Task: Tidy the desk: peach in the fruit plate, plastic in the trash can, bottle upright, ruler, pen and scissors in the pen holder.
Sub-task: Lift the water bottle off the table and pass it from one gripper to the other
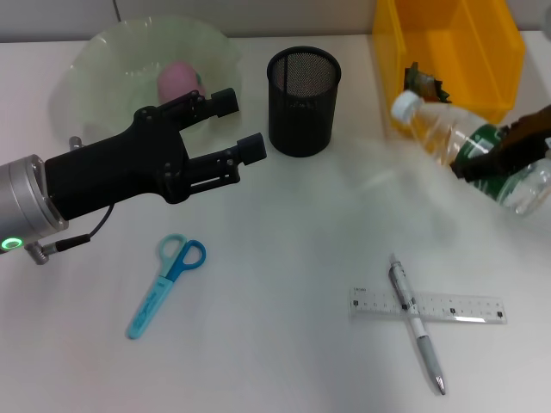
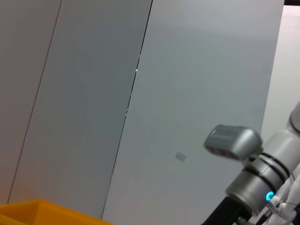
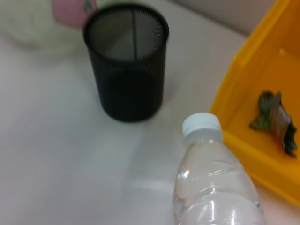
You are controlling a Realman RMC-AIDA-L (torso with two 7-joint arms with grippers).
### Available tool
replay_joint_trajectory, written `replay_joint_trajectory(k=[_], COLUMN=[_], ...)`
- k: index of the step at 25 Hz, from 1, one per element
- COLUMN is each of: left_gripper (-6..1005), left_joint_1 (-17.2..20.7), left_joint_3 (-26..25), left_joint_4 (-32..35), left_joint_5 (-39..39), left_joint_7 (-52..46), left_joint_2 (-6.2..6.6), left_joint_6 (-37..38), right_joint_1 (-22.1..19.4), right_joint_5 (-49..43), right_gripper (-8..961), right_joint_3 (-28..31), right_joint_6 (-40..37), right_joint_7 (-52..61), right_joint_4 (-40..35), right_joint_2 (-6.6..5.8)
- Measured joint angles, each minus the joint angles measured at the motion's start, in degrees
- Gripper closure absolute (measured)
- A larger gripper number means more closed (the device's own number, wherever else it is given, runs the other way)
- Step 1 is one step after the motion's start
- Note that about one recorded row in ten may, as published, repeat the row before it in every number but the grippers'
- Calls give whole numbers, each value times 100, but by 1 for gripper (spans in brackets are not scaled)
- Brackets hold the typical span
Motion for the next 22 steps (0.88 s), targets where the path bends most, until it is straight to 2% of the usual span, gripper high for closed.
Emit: replay_joint_trajectory(k=[7, 11, 17, 22], left_gripper=[201, 201, 201, 201], left_joint_1=[-8, -21, -213, -418], left_joint_3=[0, 0, -97, -148], left_joint_4=[0, 14, 52, 81], left_joint_5=[-117, -449, -642, -643], left_joint_7=[-31, -171, -805, -1183], left_joint_2=[6, 17, 53, 55], left_joint_6=[33, 55, -24, -59], right_joint_1=[-705, -1150, -1569, -1618], right_joint_5=[867, 1832, 3688, 5667], right_gripper=[198, 198, 198, 197], right_joint_3=[36, 41, 104, 313], right_joint_6=[35, 552, 1186, 1078], right_joint_7=[-270, -958, -2776, -4730], right_joint_4=[-1153, -1272, -615, 527], right_joint_2=[9, 14, 14, -1])
